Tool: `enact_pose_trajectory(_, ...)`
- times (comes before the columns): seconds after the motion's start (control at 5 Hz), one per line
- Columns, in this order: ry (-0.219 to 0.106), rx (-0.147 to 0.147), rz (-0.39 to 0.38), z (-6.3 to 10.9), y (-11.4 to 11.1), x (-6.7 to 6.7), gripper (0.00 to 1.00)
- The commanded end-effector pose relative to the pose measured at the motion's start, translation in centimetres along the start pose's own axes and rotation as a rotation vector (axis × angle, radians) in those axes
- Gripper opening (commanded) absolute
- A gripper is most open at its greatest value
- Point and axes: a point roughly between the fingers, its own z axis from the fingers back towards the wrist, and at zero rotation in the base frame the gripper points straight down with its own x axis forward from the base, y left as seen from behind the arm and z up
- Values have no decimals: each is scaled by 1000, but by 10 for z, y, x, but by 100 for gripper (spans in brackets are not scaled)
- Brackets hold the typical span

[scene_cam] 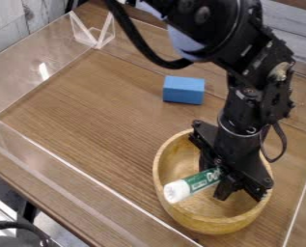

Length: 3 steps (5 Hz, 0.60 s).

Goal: Remove the green marker from inside the brown bowl and put it on the table

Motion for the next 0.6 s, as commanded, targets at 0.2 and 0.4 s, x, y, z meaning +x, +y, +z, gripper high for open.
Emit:
enact_pose_trajectory(0.2,-85,-14,25,16,3,13,0)
enact_pose_trajectory(0.4,-89,-17,30,16,3,12,0)
